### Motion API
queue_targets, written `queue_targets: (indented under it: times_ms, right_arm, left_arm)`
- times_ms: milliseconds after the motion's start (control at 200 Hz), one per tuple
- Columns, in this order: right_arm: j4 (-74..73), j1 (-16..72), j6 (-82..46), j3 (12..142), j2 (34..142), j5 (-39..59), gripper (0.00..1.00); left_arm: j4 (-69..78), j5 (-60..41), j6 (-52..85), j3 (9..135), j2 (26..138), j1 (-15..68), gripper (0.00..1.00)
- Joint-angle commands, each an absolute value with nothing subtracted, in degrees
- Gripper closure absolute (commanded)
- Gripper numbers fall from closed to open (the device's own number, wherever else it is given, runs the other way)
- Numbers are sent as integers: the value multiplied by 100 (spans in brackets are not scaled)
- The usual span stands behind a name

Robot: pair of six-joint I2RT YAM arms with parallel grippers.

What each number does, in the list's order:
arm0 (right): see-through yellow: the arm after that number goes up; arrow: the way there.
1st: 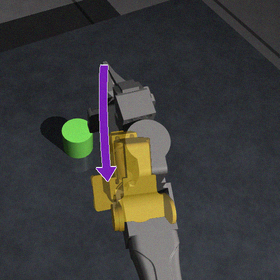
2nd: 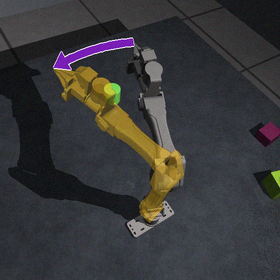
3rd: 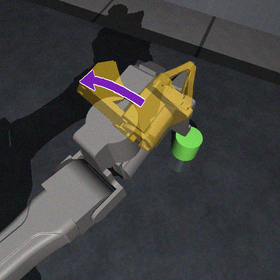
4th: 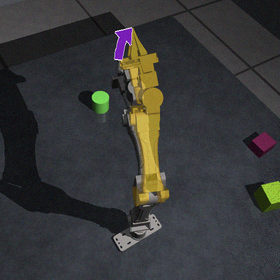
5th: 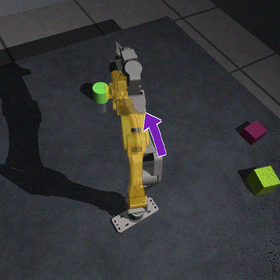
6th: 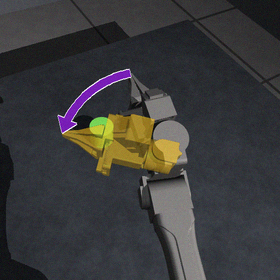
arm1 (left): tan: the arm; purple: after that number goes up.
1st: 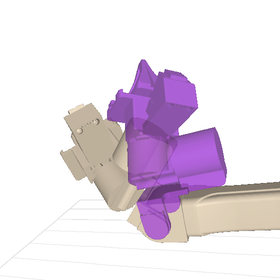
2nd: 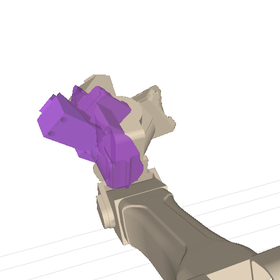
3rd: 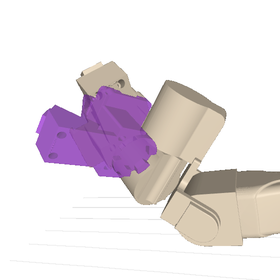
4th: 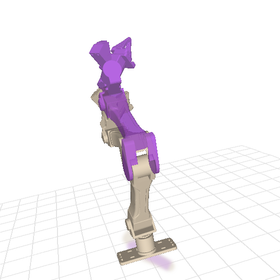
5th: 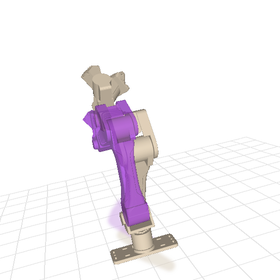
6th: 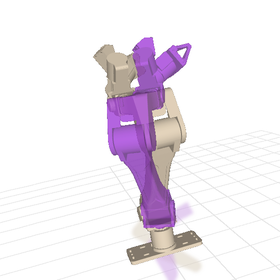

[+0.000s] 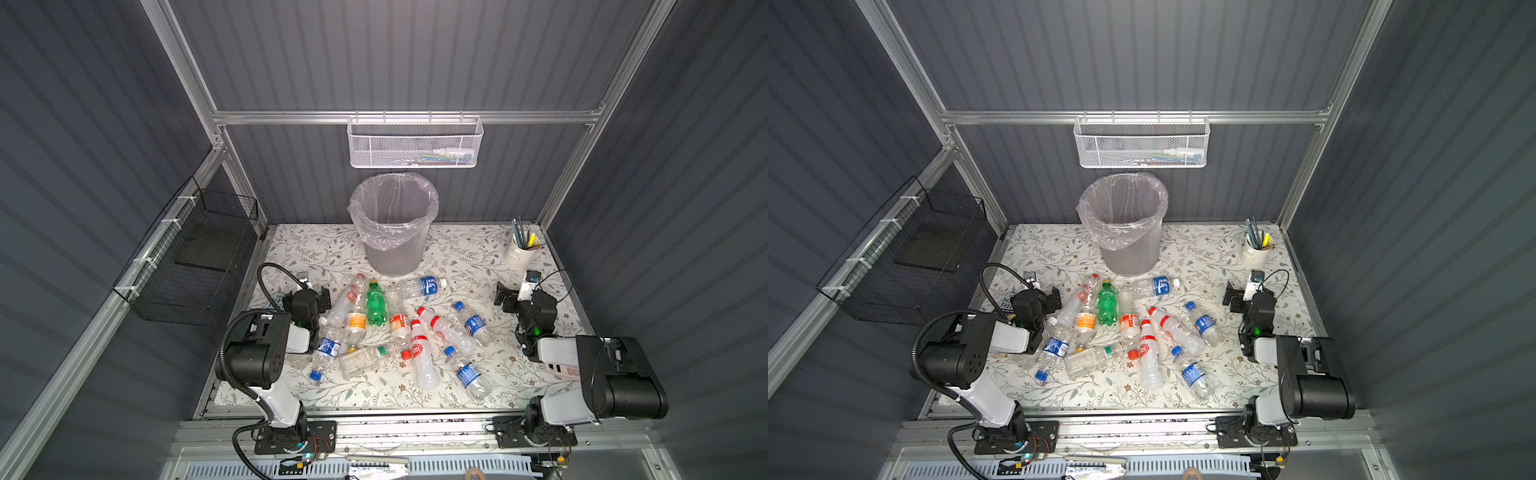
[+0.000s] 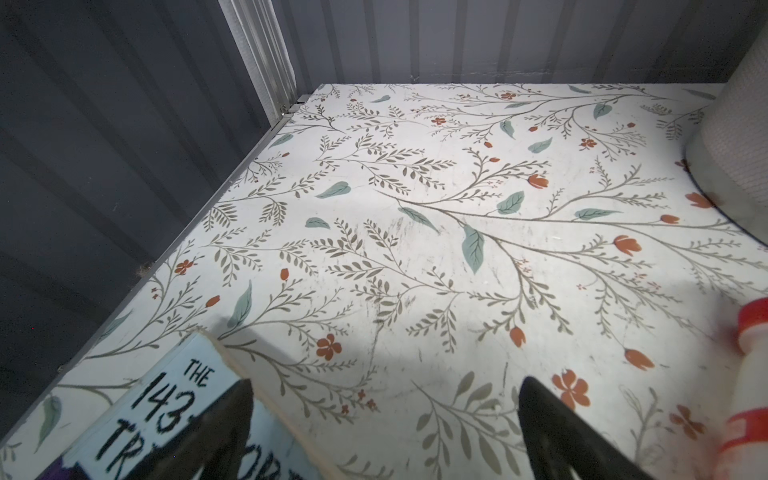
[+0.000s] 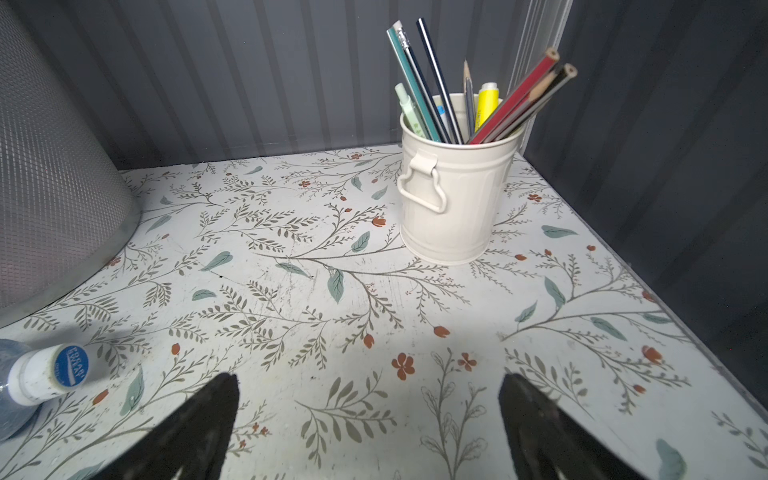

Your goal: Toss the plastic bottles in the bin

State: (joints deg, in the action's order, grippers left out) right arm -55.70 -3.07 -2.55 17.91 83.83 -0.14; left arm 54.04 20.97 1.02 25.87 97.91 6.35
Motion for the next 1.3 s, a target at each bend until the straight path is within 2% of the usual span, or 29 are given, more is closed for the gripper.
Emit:
queue_targets:
  times_ms: [0,670,730,805,910,996,1156,1296]
  right_arm:
    - [-5659,-325,-281,1846,8376,27,1]
    - [-5498,-361,-284,1876,8187,213,1]
    - [-4771,-358,-320,2057,7756,181,1]
    - [-3030,-408,-668,2625,7187,106,1]
    - [-1182,-409,-799,3415,6845,705,1]
    - [-106,-346,-877,3875,6777,1102,1]
    - [1428,298,-669,4524,6886,1038,2]
    - [2690,834,-522,4956,7304,870,1]
  left_arm:
    - [5476,2153,18,2593,9850,650,1]
    - [5415,2199,-13,2611,9765,650,1]
    - [4677,2261,57,2819,9404,650,1]
    - [2879,2593,449,3446,8888,650,1]
    - [1445,2341,598,4135,8480,650,1]
    - [1027,2112,765,4340,8204,651,1]
    - [893,1549,927,4322,7756,651,1]
    - [618,1464,1018,4359,7614,659,1]
